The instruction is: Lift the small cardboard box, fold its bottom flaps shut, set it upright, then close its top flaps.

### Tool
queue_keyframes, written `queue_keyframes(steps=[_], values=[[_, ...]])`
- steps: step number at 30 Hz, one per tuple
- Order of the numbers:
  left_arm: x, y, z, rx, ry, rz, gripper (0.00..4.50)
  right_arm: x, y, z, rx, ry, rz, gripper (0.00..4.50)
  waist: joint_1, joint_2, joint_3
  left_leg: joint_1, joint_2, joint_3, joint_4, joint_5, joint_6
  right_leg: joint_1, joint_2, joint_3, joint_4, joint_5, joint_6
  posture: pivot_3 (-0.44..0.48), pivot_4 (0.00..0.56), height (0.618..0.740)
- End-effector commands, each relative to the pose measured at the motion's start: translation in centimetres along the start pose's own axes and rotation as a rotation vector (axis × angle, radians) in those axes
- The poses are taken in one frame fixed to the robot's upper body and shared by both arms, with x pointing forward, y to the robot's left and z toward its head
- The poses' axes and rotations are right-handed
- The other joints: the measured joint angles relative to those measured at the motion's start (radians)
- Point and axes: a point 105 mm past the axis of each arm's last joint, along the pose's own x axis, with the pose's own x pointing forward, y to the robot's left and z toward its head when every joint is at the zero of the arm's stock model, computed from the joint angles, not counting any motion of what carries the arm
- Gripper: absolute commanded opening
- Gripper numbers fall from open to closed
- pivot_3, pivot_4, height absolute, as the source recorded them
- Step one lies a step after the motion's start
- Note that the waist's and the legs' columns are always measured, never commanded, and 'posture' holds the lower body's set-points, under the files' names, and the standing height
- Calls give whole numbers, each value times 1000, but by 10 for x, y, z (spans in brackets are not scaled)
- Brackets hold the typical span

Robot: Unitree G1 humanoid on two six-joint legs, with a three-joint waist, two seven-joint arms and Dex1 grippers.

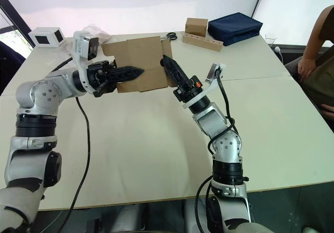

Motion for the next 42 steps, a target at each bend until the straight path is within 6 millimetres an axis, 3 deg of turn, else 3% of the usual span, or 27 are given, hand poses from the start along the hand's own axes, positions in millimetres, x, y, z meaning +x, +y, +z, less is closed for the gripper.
queue_keyframes(steps=[1,14,19,30,37,42], values=[[2,-5,14,58,-40,-18,0,9,25,-3,12,8,109,2206,0,0,0,0,0,0,0,0,0,0,0,0,0,0,0,0,150,740],[6,-1,16,54,-75,-10,0,9,29,-3,25,-8,123,2206,0,0,0,0,0,0,0,0,0,0,0,0,0,0,0,0,150,740],[7,1,16,52,-86,-3,0,14,21,2,0,-66,77,2206,0,0,0,0,0,0,0,0,0,0,0,0,0,0,0,0,150,740],[10,5,13,44,-108,7,0,30,30,-5,2,-117,77,2206,0,0,0,0,0,0,0,0,0,0,0,0,0,0,0,0,150,740],[10,6,15,42,-107,9,0,17,29,-11,8,-57,83,2206,0,0,0,0,0,0,0,0,0,0,0,0,0,0,0,0,150,740],[7,2,13,42,-63,-10,0,1,23,-6,-36,6,67,2206,-1,0,0,0,0,0,0,0,0,0,0,0,0,0,0,0,150,740]])
